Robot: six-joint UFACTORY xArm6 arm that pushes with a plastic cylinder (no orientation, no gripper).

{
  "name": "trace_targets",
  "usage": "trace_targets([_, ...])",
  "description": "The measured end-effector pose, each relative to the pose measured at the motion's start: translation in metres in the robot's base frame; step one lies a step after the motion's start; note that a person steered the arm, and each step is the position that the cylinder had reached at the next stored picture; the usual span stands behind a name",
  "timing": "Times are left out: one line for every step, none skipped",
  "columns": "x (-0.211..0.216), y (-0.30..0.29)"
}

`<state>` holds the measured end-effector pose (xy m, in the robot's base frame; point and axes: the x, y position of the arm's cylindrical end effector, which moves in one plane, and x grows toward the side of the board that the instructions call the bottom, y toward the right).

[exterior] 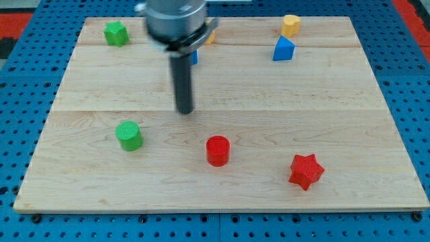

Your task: Place the green circle towards the left center

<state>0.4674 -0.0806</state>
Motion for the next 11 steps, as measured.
trace_targets([0.06, -0.074])
trace_targets([0.073, -0.096])
trace_targets([0.06, -0.081])
trace_targets([0.084, -0.059])
trace_targets([0.063, -0.138])
trace_targets([0.012, -0.133])
trace_targets([0.005, -0.107])
trace_targets([0.068, -0.116])
trace_targets([0.025, -0.193])
trace_targets([-0.016, -0.189])
trace_targets([-0.016, -0.135])
